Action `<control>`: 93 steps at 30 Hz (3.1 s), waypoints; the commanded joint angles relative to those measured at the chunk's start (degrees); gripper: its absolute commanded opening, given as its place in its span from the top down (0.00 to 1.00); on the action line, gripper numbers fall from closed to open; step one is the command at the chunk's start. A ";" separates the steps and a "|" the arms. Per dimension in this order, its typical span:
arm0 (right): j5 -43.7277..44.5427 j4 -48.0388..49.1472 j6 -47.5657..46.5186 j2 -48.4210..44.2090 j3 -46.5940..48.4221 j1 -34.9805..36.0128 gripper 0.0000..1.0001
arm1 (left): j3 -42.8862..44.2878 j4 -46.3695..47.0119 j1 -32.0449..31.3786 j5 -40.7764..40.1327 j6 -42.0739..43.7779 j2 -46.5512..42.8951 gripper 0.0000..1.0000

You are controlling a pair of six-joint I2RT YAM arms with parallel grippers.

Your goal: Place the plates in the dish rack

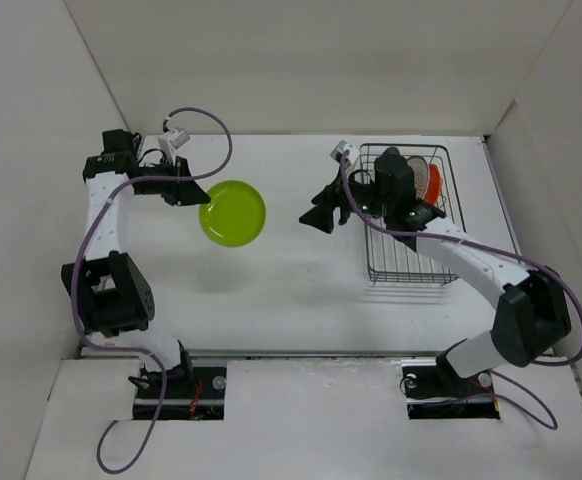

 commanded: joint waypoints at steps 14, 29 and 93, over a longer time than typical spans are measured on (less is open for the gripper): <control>-11.88 21.70 12.18 10.80 5.21 5.07 0.21 | 0.92 -4.70 -4.32 7.25 1.17 -8.01 1.00; -11.79 33.63 25.08 18.01 10.14 6.57 0.80 | -0.31 -5.31 -4.85 10.50 2.31 -9.68 1.00; 50.61 -11.35 -4.70 5.61 5.04 -34.57 0.99 | -12.17 17.45 -4.85 -14.98 -15.88 -21.01 0.00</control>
